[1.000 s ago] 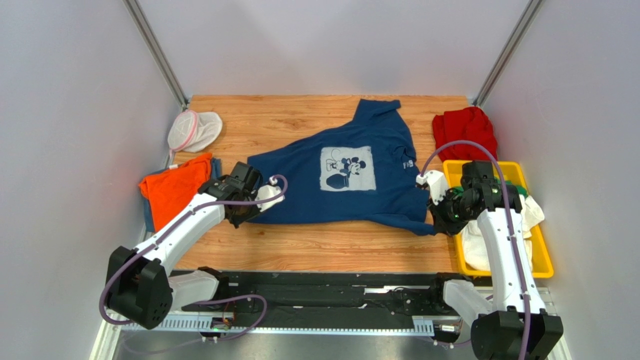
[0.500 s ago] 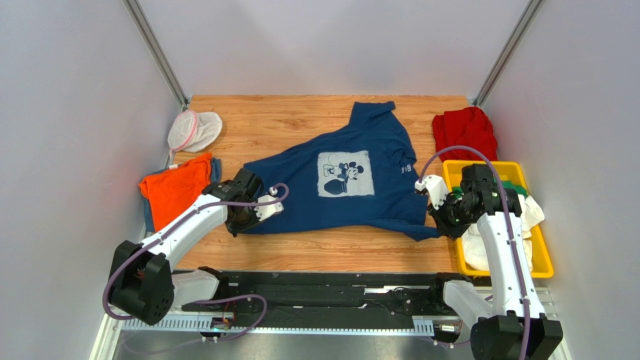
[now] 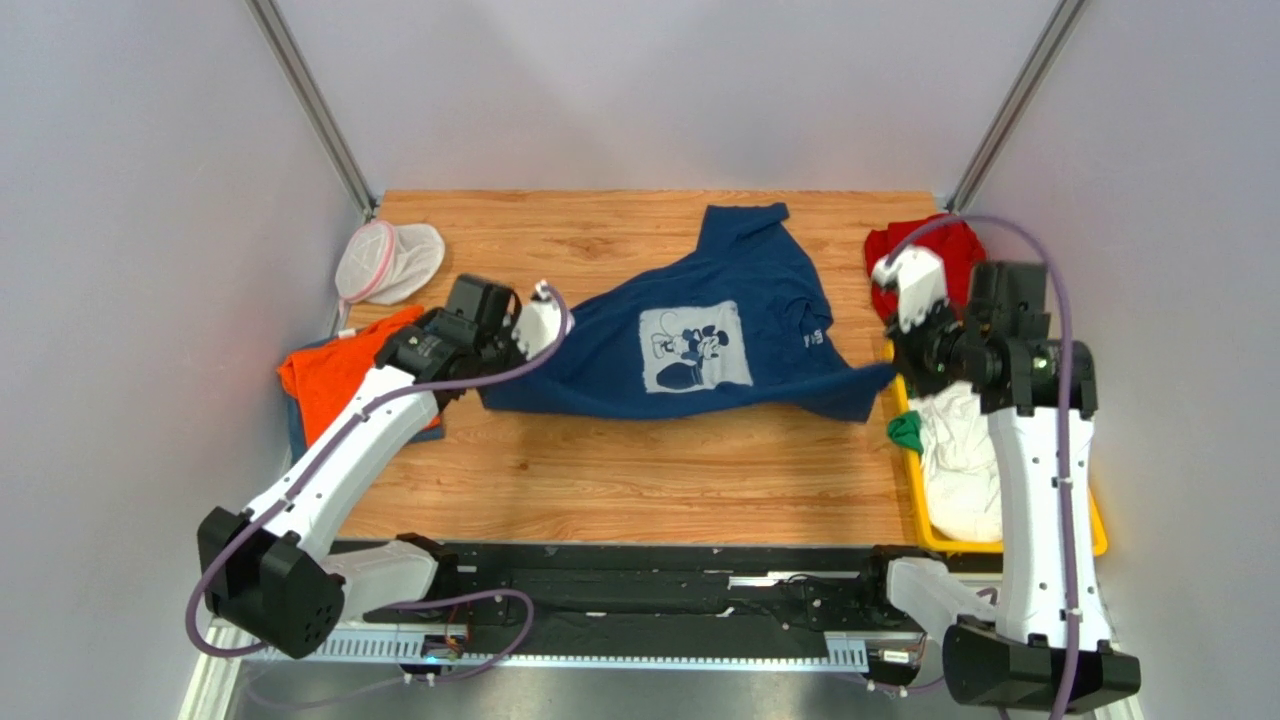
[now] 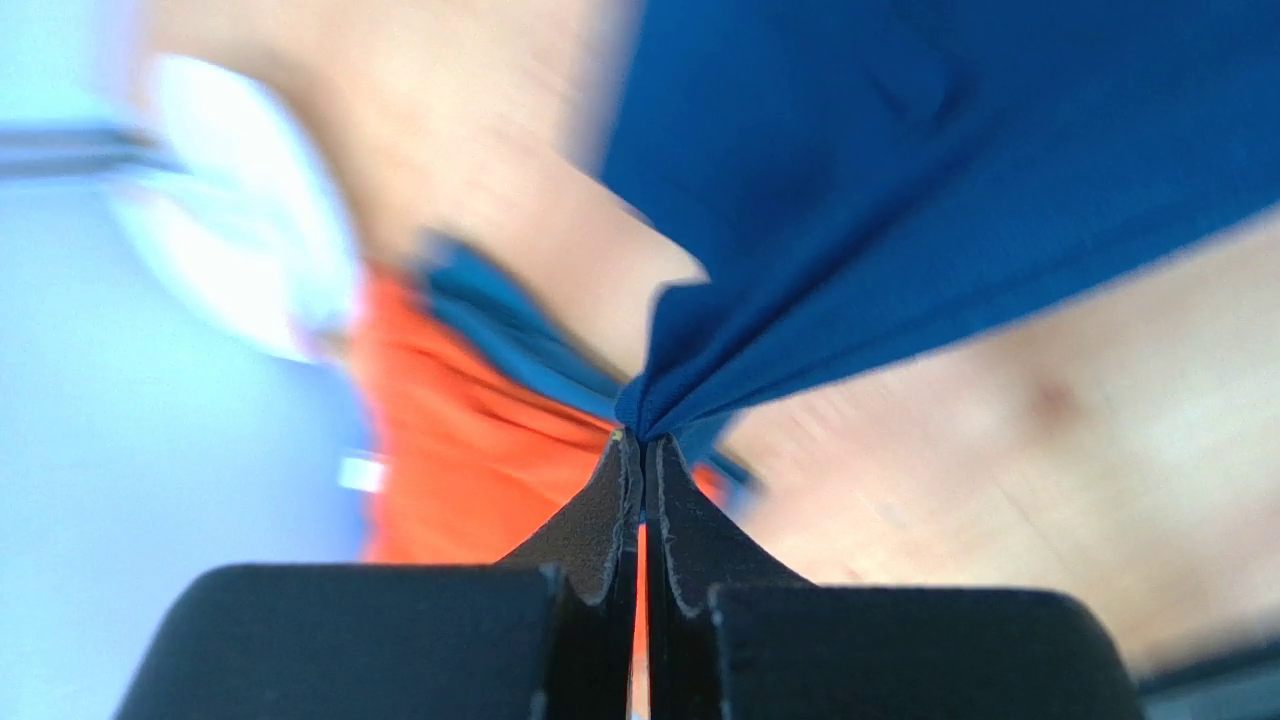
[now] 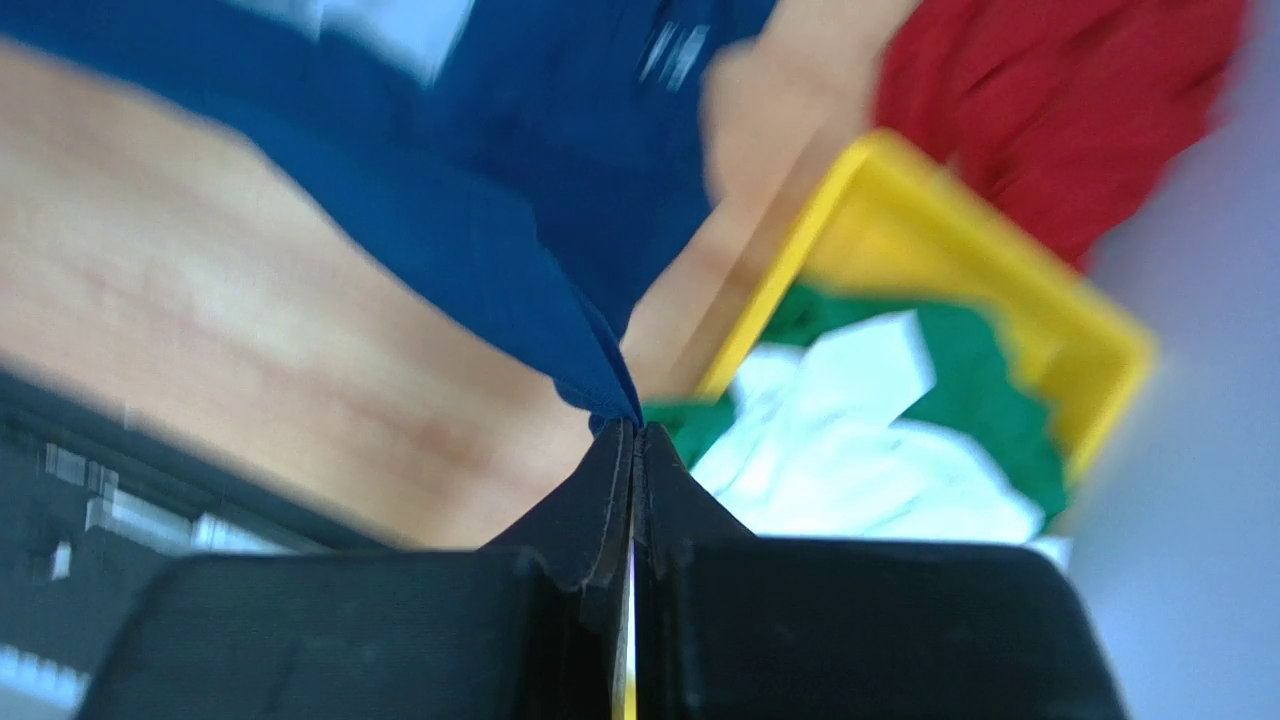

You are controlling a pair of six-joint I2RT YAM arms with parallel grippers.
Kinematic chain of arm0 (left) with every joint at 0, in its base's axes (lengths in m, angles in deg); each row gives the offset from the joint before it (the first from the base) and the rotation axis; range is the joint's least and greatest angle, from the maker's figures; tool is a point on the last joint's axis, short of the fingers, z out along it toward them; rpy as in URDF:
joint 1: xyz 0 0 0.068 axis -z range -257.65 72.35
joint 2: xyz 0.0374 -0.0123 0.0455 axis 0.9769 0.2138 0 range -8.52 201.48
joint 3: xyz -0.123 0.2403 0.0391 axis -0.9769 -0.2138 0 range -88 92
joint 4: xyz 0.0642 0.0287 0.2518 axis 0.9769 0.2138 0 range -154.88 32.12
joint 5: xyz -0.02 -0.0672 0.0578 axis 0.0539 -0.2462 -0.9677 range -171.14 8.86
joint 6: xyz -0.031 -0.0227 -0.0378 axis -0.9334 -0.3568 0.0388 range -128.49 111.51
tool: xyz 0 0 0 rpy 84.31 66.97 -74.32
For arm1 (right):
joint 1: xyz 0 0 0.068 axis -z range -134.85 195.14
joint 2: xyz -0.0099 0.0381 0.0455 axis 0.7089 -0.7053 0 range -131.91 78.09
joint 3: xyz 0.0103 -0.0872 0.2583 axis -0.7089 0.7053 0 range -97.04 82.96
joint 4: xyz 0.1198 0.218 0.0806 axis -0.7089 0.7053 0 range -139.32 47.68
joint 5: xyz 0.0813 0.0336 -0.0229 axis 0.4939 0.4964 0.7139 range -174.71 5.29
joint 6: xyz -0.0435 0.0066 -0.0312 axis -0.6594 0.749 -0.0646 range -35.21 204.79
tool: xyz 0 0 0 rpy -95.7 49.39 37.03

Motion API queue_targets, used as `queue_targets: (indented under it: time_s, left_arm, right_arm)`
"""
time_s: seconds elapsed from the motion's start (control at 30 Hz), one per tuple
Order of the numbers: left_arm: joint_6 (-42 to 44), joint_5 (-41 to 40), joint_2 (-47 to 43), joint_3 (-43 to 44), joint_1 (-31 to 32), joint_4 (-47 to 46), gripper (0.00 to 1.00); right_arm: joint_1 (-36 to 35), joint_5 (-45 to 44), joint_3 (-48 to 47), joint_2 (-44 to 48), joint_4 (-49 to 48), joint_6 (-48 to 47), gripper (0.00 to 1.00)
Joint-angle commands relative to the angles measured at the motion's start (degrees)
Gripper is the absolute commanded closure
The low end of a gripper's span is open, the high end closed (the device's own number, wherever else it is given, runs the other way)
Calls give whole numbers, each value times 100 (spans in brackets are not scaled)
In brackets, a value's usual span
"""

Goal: Fold and stack the t-shirts
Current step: Flatten the tshirt out

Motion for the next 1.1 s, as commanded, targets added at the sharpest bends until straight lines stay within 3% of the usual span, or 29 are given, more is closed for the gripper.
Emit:
queue_targets:
  time_s: [0.0, 0.23, 0.3, 0.4, 0.5, 0.63, 0.87, 1.07]
  left_arm:
    - [-223, -587, -8, 1377, -10, -1285, 100]
    - [-583, -1010, 1319, 4827, -511, -1603, 100]
    - [-505, -1177, 1609, 5385, -555, -1541, 100]
    - [-565, -1090, 1602, 5993, -555, -1269, 100]
    - [-644, -905, 1120, 5793, -538, -1189, 100]
    - [-618, -790, 188, 4723, -511, -1390, 100]
    - [-627, -930, -1270, 3938, -494, -1435, 100]
    - [-478, -1168, -1291, 3849, -494, -1663, 100]
  right_arm:
    - [17, -93, -1752, -817, -1681, 1420, 100]
    - [17, -839, -5135, -2611, -1895, 1808, 100]
    - [17, -910, -6082, -2859, -1737, 1825, 100]
    - [17, -955, -6274, -2755, -1797, 1799, 100]
    - [17, -955, -5555, -1878, -2278, 1799, 100]
    - [17, -928, -4271, -717, -2808, 1878, 100]
    - [17, -999, -4628, 31, -2632, 2106, 100]
    - [17, -1200, -4972, -144, -2624, 2221, 100]
